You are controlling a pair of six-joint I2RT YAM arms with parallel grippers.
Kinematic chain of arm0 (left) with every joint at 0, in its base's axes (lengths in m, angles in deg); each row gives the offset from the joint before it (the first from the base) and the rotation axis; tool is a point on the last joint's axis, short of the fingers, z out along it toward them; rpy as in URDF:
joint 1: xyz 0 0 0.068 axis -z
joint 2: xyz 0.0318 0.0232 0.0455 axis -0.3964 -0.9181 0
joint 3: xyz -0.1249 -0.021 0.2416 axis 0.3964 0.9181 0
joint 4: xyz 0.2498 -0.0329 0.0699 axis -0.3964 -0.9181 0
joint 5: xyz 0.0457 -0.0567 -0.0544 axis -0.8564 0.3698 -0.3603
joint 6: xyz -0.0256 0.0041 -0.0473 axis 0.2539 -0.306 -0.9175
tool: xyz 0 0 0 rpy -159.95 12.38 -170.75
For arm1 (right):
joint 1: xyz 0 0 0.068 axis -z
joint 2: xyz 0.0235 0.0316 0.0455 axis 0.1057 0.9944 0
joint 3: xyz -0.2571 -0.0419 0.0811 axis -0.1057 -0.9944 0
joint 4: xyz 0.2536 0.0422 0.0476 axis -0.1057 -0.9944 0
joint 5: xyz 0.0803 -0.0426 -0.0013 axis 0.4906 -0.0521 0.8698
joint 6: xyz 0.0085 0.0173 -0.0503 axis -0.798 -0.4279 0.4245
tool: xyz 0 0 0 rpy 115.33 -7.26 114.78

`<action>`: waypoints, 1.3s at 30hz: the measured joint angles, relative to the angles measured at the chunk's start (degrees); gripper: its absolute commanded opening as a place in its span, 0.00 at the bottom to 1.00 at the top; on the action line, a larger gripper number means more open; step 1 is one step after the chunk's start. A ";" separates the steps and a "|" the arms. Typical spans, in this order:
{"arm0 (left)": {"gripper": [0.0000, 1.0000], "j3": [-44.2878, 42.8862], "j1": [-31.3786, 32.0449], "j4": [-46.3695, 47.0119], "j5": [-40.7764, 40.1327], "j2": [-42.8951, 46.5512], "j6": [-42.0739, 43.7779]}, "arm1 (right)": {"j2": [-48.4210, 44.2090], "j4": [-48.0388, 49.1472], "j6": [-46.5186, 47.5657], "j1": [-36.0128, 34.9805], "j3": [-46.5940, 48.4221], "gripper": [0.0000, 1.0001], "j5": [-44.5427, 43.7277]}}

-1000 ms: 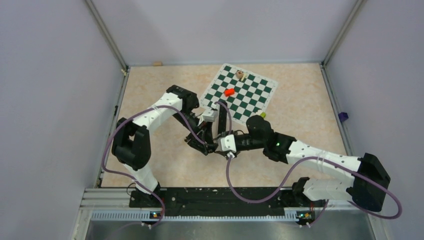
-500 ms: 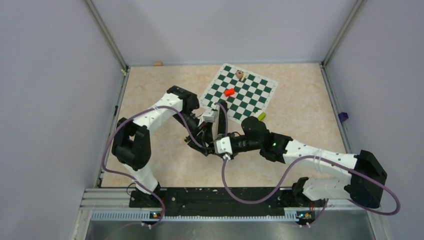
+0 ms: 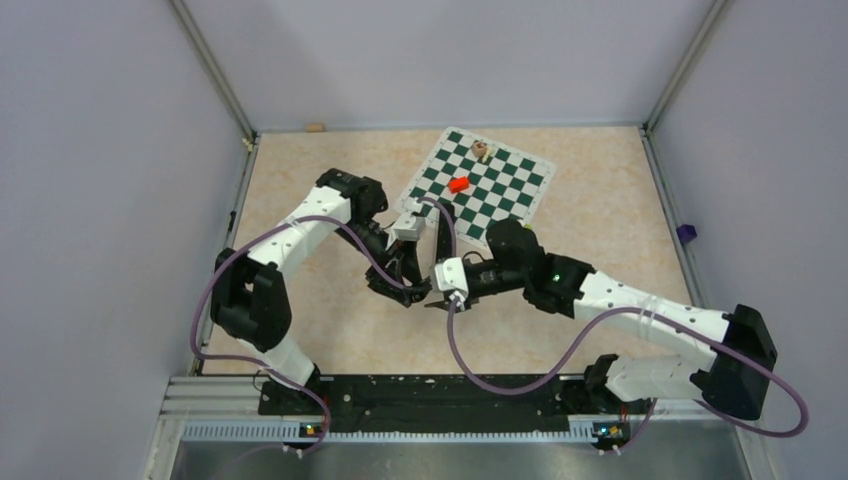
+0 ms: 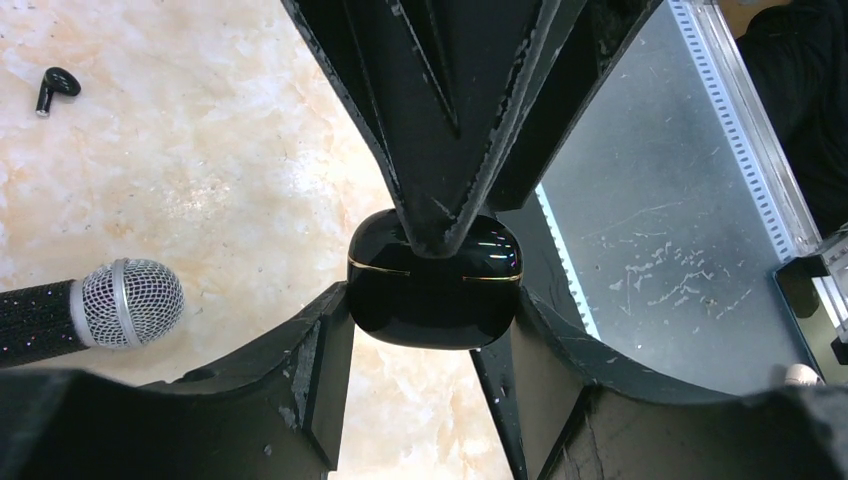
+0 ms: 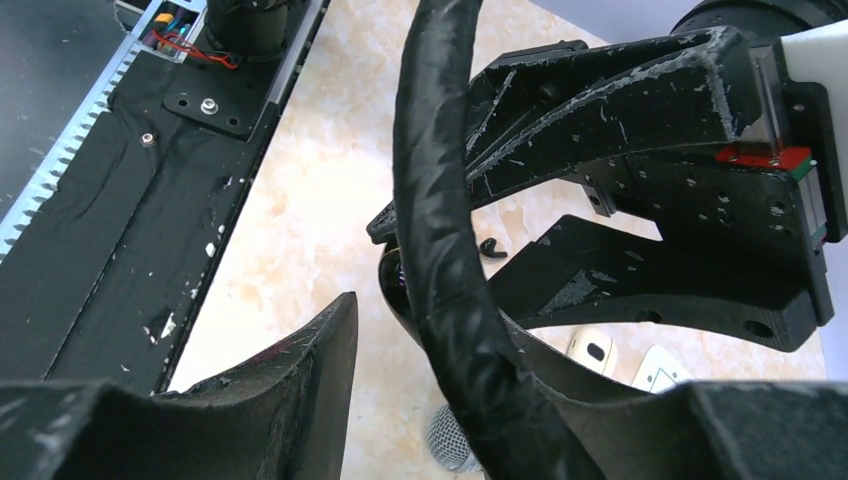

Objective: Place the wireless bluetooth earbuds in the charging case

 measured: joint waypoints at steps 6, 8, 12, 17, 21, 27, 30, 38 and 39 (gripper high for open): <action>0.47 0.02 -0.15 -0.04 0.33 0.11 0.55 | 1.51 1.40 -0.28 0.02 0.00 0.28 -0.17; 0.47 0.02 -0.22 -0.04 0.68 0.11 0.79 | 1.62 1.77 -0.31 0.02 0.00 0.25 -0.31; 0.48 0.02 -0.22 -0.04 1.36 0.11 1.09 | 2.25 2.56 -0.17 -0.07 -0.04 0.06 -0.94; 0.48 0.07 -0.37 -0.02 1.60 0.13 1.25 | 3.56 3.96 0.17 -0.55 -0.11 0.00 -2.08; 0.54 0.11 -0.57 0.02 1.60 0.11 1.33 | 3.63 4.28 0.13 -0.79 -0.13 0.00 -3.06; 0.51 0.11 -0.59 0.24 1.60 0.11 1.42 | 3.50 4.11 -0.39 -0.87 -0.13 0.02 -4.46; 0.51 0.11 -0.59 0.26 1.64 0.11 1.44 | 3.39 3.91 -0.28 -0.92 -0.13 0.59 -4.72; 0.49 0.11 -0.33 1.11 1.75 0.24 2.16 | 1.49 -0.55 5.79 -1.27 -0.13 0.78 -6.23; 0.48 0.11 -0.26 0.92 1.75 0.24 2.19 | 0.61 -1.25 6.91 -1.16 -0.13 0.77 -6.97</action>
